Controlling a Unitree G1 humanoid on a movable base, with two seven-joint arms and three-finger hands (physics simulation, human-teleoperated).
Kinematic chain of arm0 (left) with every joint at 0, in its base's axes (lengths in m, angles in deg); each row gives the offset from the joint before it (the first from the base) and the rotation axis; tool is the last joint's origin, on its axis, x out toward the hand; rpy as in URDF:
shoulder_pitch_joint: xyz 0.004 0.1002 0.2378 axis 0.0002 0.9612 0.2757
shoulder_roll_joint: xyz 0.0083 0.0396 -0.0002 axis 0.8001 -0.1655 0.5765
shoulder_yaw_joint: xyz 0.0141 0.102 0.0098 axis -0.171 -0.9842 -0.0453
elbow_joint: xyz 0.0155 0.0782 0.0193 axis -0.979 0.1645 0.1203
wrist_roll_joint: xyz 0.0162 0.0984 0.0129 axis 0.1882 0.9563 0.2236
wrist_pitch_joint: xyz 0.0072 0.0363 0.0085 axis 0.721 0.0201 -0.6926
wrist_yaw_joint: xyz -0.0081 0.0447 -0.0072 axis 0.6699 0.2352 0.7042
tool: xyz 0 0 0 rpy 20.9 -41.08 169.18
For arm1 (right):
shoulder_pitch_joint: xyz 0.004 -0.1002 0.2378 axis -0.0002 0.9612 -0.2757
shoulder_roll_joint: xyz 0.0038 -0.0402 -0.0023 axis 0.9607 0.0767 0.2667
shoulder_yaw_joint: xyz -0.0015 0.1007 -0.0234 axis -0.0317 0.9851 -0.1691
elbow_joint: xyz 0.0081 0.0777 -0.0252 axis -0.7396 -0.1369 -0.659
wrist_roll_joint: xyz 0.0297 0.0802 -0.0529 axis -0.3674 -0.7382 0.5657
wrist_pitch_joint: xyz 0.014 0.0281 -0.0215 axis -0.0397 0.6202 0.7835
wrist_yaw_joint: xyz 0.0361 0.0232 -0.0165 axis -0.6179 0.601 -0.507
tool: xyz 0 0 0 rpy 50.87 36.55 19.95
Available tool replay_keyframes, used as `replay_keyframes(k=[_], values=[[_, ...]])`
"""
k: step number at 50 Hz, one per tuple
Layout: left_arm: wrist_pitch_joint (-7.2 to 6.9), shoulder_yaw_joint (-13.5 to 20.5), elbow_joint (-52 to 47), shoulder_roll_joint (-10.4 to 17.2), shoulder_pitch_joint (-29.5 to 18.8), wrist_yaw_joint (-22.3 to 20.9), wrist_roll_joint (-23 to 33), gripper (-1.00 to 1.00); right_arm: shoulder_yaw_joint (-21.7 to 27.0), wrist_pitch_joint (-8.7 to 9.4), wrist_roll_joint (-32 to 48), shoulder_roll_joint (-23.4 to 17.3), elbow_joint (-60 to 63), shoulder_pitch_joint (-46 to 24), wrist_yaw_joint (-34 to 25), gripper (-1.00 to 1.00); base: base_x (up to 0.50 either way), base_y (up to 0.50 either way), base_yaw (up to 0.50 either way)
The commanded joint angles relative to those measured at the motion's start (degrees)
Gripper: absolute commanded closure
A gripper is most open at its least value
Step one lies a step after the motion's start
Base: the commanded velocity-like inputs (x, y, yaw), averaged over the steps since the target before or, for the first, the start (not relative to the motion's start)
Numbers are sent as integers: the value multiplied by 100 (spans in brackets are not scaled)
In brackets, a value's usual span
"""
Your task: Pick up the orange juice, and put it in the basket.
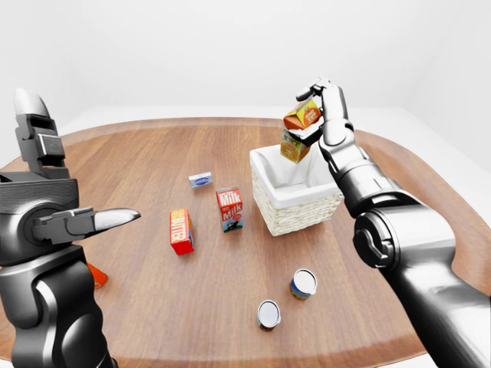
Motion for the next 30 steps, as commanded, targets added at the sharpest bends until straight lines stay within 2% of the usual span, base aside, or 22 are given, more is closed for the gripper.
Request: replay_keyframes(k=[1,30], values=[[0,14,-23,6,4,24,-33,-100,119,0,96,30,58,1,203,100,0,0,0],[0,2,-17,18,-7,57,-56,-100,239,0,-10,214,29,361,513,100,0,0,0]])
